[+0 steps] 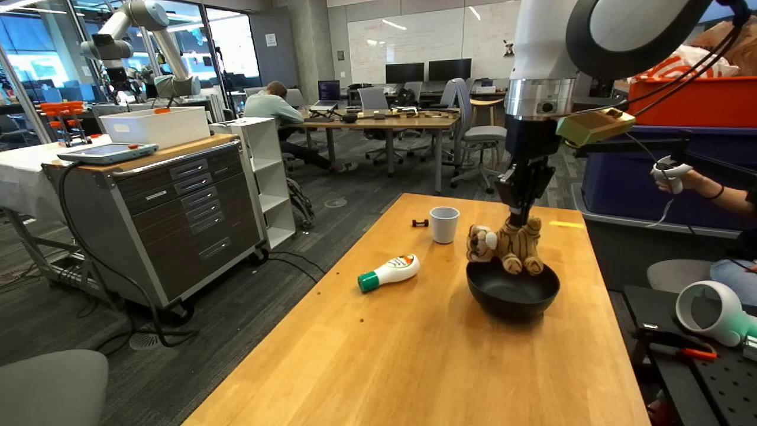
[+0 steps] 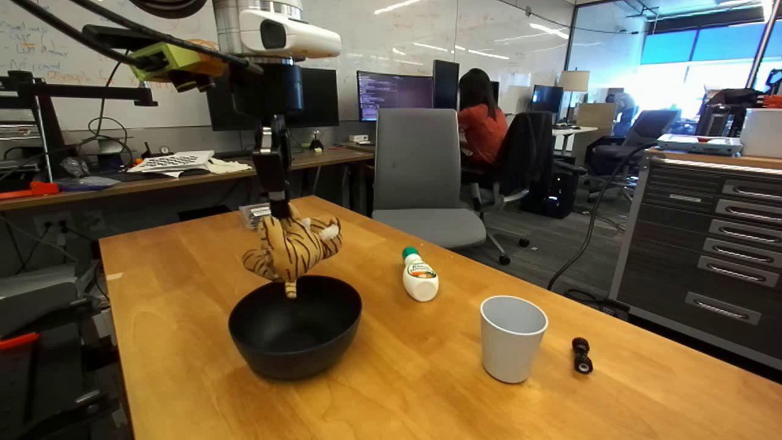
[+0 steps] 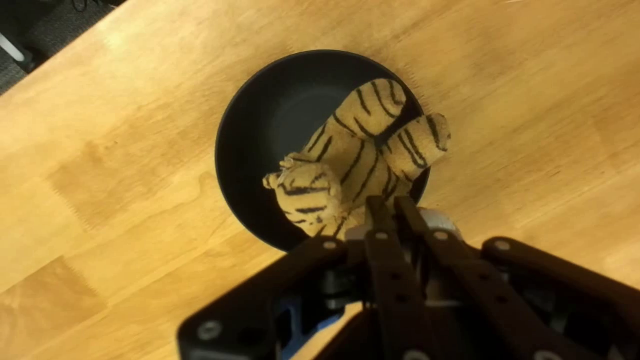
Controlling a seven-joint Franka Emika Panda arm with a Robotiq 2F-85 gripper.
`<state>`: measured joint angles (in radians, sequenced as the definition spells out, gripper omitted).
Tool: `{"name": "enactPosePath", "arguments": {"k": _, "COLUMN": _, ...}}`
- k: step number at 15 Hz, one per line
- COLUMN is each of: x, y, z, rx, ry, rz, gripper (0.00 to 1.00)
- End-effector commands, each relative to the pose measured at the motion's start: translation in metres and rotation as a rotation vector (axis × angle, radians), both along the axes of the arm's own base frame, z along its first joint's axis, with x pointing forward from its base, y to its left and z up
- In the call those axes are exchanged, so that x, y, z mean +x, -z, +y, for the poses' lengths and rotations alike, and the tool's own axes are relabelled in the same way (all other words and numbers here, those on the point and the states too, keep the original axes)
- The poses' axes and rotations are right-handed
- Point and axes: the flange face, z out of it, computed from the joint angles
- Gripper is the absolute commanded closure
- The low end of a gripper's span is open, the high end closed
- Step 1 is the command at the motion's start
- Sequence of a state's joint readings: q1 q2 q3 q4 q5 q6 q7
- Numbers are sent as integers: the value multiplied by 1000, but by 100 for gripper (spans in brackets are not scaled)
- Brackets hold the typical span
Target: Put the tiger plushy in the black bowl
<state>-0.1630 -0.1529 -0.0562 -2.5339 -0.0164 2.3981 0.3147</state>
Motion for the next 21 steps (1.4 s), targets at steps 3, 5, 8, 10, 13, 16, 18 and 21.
{"name": "enactPosePath", "arguments": {"k": 3, "x": 12, "y": 9, "z": -4, "rx": -34, "ry": 17, "rz": 75, "gripper": 92}}
{"name": "enactPosePath", "arguments": {"k": 5, "x": 13, "y": 19, "z": -5, "rx": -51, "ry": 17, "rz": 114, "gripper": 92}}
{"name": "enactPosePath", "arguments": {"k": 8, "x": 15, "y": 42, "z": -8, "rx": -62, "ry": 11, "rz": 166, "gripper": 92}}
{"name": "enactPosePath", "arguments": {"k": 10, "x": 16, "y": 56, "z": -10, "rx": -41, "ry": 11, "rz": 188, "gripper": 92}}
{"name": "enactPosePath", "arguments": {"k": 13, "x": 20, "y": 68, "z": -13, "rx": -36, "ry": 20, "rz": 185, "gripper": 92}}
{"name": "enactPosePath", "arguments": {"k": 16, "x": 25, "y": 71, "z": -15, "rx": -33, "ry": 31, "rz": 177, "gripper": 92}}
{"name": "enactPosePath", "arguments": {"k": 18, "x": 28, "y": 71, "z": -16, "rx": -30, "ry": 37, "rz": 170, "gripper": 91}}
{"name": "enactPosePath", "arguments": {"k": 21, "x": 32, "y": 68, "z": -17, "rx": -29, "ry": 48, "rz": 156, "gripper": 91}}
